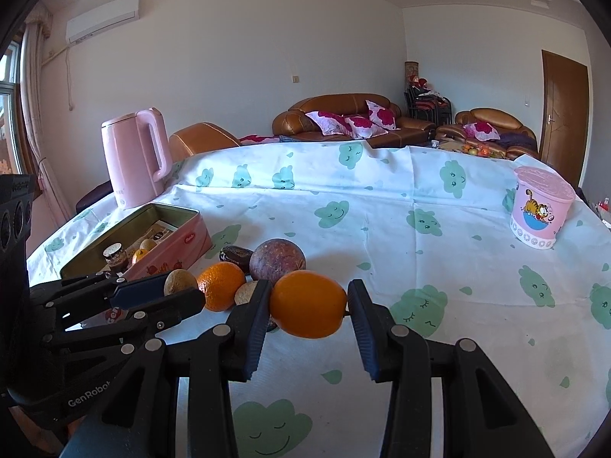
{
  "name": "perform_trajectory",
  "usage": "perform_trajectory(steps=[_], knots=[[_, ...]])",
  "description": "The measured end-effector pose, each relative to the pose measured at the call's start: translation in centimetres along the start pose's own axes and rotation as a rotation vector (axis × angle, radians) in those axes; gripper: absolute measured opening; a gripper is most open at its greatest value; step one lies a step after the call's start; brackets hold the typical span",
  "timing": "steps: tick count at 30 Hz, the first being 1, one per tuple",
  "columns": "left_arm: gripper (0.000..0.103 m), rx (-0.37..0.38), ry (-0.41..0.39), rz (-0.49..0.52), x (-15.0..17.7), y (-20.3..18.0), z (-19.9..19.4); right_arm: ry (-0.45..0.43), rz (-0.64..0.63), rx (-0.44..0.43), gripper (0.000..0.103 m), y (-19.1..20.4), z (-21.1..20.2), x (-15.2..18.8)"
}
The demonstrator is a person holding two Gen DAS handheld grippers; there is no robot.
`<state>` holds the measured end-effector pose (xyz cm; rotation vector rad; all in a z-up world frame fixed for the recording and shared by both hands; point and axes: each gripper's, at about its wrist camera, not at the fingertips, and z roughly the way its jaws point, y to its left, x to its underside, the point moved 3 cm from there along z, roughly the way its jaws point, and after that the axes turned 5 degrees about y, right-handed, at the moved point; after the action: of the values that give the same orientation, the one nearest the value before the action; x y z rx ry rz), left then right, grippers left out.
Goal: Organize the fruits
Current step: 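Grasp the brown kiwi with the left tool while the right tool holds the orange, then carry the kiwi toward the tin with the left tool while the right tool carries the orange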
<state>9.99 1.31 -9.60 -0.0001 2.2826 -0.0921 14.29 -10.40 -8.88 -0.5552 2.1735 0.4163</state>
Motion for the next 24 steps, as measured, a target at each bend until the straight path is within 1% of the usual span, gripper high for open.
perform_trajectory(steps=[11,24], knots=[[0.027,-0.02,-0.045,0.0,0.0,-0.1,-0.8,-0.038,-0.005,-0.008,0.043,0.0,-0.7,0.0],[0.027,-0.028,-0.077,-0.008,0.0,0.1,-1.4,-0.097,-0.021,-0.017,0.043,0.3,-1.9,0.0]])
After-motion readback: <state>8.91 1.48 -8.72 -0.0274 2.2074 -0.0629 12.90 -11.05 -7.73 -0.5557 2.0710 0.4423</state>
